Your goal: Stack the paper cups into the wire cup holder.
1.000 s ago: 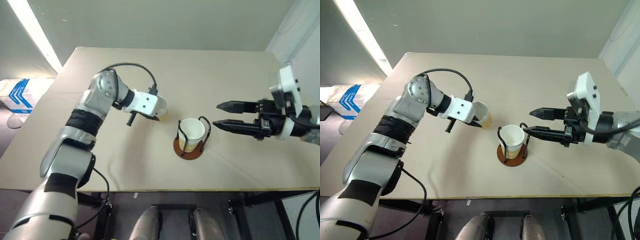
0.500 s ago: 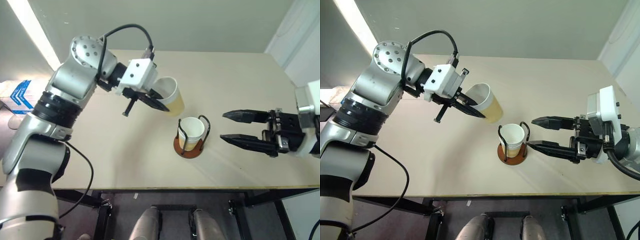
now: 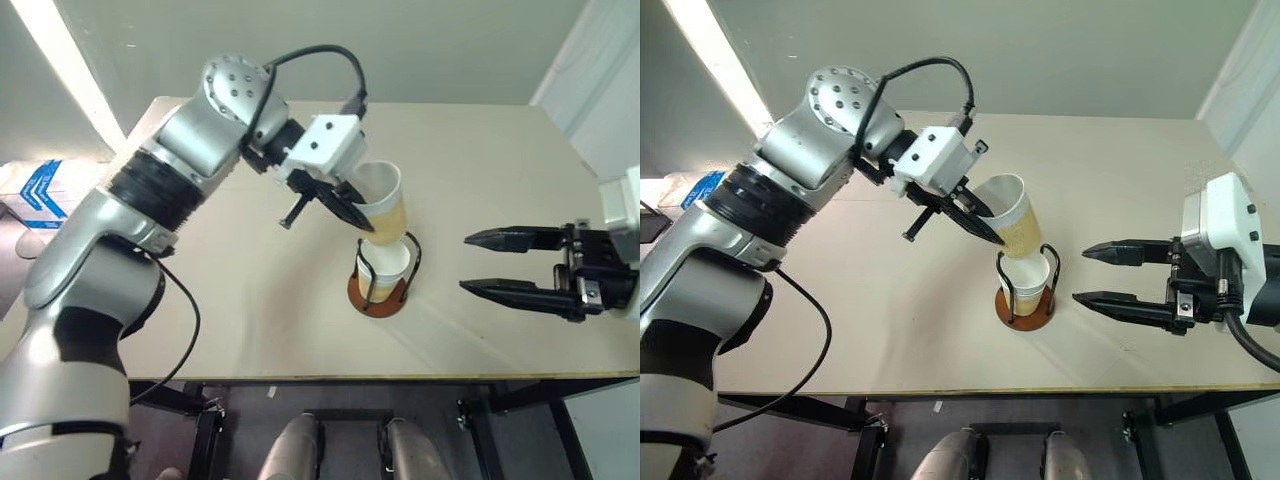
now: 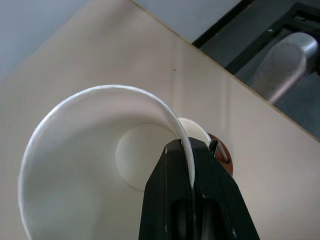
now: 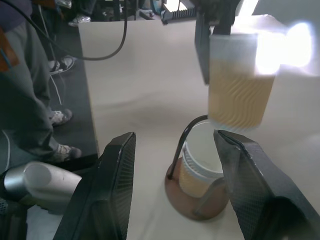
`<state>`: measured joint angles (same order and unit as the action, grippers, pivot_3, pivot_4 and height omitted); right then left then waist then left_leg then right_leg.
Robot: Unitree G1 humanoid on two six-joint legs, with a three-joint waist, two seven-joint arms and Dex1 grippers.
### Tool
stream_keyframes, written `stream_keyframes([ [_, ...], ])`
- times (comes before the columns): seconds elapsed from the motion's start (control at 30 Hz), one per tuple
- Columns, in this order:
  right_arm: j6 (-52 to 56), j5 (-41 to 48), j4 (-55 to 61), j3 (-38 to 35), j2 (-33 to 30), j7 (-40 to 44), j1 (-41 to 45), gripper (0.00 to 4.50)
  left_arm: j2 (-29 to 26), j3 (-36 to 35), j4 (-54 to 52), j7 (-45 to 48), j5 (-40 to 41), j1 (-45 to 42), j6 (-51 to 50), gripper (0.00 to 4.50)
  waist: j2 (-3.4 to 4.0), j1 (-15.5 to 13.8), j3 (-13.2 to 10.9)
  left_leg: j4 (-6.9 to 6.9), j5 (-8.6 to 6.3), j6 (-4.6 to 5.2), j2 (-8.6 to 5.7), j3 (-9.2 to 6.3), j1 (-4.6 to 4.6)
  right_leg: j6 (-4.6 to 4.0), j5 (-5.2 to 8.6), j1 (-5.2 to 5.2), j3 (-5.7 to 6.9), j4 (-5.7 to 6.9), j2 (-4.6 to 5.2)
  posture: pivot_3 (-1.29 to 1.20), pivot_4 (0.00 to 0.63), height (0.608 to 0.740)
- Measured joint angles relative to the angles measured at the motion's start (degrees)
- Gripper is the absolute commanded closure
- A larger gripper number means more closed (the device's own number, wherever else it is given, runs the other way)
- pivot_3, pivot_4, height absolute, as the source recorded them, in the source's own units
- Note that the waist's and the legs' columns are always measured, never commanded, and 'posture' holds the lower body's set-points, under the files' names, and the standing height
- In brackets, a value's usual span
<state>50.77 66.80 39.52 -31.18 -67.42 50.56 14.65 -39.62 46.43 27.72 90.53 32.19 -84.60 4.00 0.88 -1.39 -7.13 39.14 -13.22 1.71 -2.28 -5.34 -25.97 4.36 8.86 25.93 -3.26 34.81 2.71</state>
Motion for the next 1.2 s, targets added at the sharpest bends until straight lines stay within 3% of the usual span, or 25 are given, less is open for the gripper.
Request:
stream_keyframes([
  [0.63, -0.7, 2.2, 0.1, -0.4, 1.2, -5.6, 0.4, 1.87, 3.2, 8.4, 3.9, 0.0, 0.2, -0.9, 5.2, 4.47, -0.01, -0.3, 0.0, 0.04, -0.11, -0.12, -0.18, 0.18, -0.08, 0.49, 0.3, -0.06, 0.02, -0.08, 0.28, 0.0, 0.15, 0.74],
  [0.87, -1.6, 1.6, 0.1, -0.4, 1.5, -5.6, -0.6, 1.87, 8.2, 5.9, 6.4, 0.0, -1.2, -1.7, 4.7, 2.18, -0.01, -0.6, 0.0, 0.09, -0.12, -0.09, -0.22, 0.23, -0.04, 0.53, 0.29, -0.11, 0.02, -0.08, 0.33, 0.0, 0.15, 0.74],
  [1.07, -2.4, 1.4, -1.1, 0.8, 1.5, -4.3, -0.4, 1.87, 11.8, -4.6, 9.9, 0.1, -3.3, -2.8, 0.7, 0.04, -0.02, -0.5, 0.0, 0.1, -0.12, -0.08, -0.2, 0.3, -0.04, 0.6, 0.33, -0.1, 0.01, -0.08, 0.33, 0.0, 0.15, 0.74],
  [1.2, -3.5, 0.4, -3.1, 3.1, 2.0, -2.5, 0.0, 1.87, 10.0, -11.9, 8.0, 0.1, -4.0, -3.5, -5.0, 0.04, -0.02, -0.4, 0.0, 0.08, -0.12, -0.07, -0.18, 0.34, 0.0, 0.62, 0.35, -0.11, 0.0, -0.13, 0.32, 0.0, 0.15, 0.74],
])
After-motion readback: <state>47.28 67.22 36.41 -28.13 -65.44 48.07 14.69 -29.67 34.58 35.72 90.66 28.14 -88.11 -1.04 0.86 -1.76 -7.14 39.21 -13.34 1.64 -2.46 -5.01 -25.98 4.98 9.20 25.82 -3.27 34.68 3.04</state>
